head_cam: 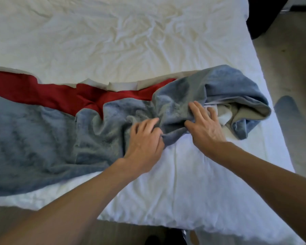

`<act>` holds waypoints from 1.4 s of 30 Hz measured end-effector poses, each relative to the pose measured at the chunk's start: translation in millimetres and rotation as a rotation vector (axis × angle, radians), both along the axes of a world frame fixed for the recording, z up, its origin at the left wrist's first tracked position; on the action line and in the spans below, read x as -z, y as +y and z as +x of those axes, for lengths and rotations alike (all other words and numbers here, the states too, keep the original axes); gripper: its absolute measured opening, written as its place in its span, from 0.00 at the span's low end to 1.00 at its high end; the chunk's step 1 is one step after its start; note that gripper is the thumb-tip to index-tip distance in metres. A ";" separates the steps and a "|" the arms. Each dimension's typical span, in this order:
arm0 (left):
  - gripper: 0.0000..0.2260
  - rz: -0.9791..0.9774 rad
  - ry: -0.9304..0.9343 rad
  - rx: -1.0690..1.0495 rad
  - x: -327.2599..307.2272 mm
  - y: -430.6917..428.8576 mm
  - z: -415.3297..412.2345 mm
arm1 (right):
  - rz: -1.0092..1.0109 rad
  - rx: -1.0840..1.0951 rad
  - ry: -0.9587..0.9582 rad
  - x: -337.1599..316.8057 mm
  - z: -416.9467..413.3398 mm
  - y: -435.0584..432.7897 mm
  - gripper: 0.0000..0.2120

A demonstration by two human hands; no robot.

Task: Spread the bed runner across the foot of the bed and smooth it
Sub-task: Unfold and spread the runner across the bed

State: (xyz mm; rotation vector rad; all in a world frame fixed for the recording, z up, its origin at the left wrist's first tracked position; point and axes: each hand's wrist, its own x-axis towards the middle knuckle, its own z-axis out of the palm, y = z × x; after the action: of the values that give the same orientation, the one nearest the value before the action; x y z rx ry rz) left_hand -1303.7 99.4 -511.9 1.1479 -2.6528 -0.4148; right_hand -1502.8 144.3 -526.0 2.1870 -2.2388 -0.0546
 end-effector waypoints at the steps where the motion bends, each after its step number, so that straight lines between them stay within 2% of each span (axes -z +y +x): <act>1: 0.14 -0.022 -0.041 -0.038 2.0 3.0 3.2 | 0.025 0.003 0.022 0.7 -1.1 9.7 0.09; 3: 0.12 -0.068 -0.116 -0.096 7.1 11.0 9.2 | 0.044 -0.014 0.046 -1.4 -2.9 31.4 0.09; 6: 0.11 -0.090 -0.176 -0.118 11.6 25.1 9.6 | -0.031 -0.074 0.036 -10.5 -2.3 66.5 0.05; 8: 0.12 -0.103 -0.183 -0.114 10.2 34.7 6.7 | -0.071 -0.132 0.007 -13.3 -1.9 86.0 0.08; 11: 0.20 -0.107 -0.242 -0.055 10.7 52.6 0.3 | -0.068 -0.140 -0.028 -14.9 -4.1 107.0 0.15; 14: 0.28 -0.133 -0.313 0.012 12.6 70.7 -9.3 | 0.037 -0.106 -0.026 -8.6 -8.7 113.0 0.17; 17: 0.25 -0.209 -0.247 0.105 17.6 87.6 -20.9 | 0.060 -0.071 -0.081 -4.9 -10.0 108.9 0.13; 19: 0.20 -0.262 -0.232 0.152 23.4 98.8 -27.9 | -0.003 -0.045 -0.189 -3.3 -9.9 114.3 0.11; 21: 0.16 -0.326 -0.254 0.167 28.3 105.3 -36.9 | -0.076 -0.043 -0.243 -2.4 -14.7 124.9 0.12; 24: 0.12 -0.381 -0.320 0.150 33.6 108.8 -54.7 | -0.112 -0.024 -0.221 0.2 -33.8 140.0 0.15; 27: 0.14 -0.388 -0.428 0.108 36.5 111.6 -76.2 | -0.035 0.063 -0.160 2.7 -59.5 148.8 0.20; 31: 0.19 -0.302 -0.505 0.006 34.6 107.9 -98.2 | 0.104 0.003 -0.057 8.6 -88.5 152.5 0.26; 33: 0.24 -0.205 -0.447 -0.025 34.3 101.9 -100.5 | 0.141 -0.042 -0.040 10.7 -97.6 152.7 0.28; 35: 0.22 -0.121 -0.334 -0.037 31.6 96.7 -98.8 | 0.143 -0.073 -0.041 11.7 -100.8 151.4 0.30; 37: 0.18 0.001 -0.117 -0.063 25.6 94.8 -94.6 | 0.111 -0.098 -0.045 11.6 -96.9 147.1 0.31; 39: 0.13 0.156 0.109 -0.142 18.3 93.2 -88.4 | 0.036 -0.053 -0.092 9.1 -88.3 137.8 0.32; 42: 0.16 0.255 0.263 -0.232 14.1 89.4 -81.2 | -0.113 0.071 -0.175 3.7 -74.8 115.8 0.30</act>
State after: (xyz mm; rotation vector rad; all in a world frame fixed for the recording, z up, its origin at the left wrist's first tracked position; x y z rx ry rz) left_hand -1384.9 188.8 -526.0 1.3501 -2.2577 -0.8154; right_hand -1577.6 260.1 -529.7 2.1311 -2.3426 0.2662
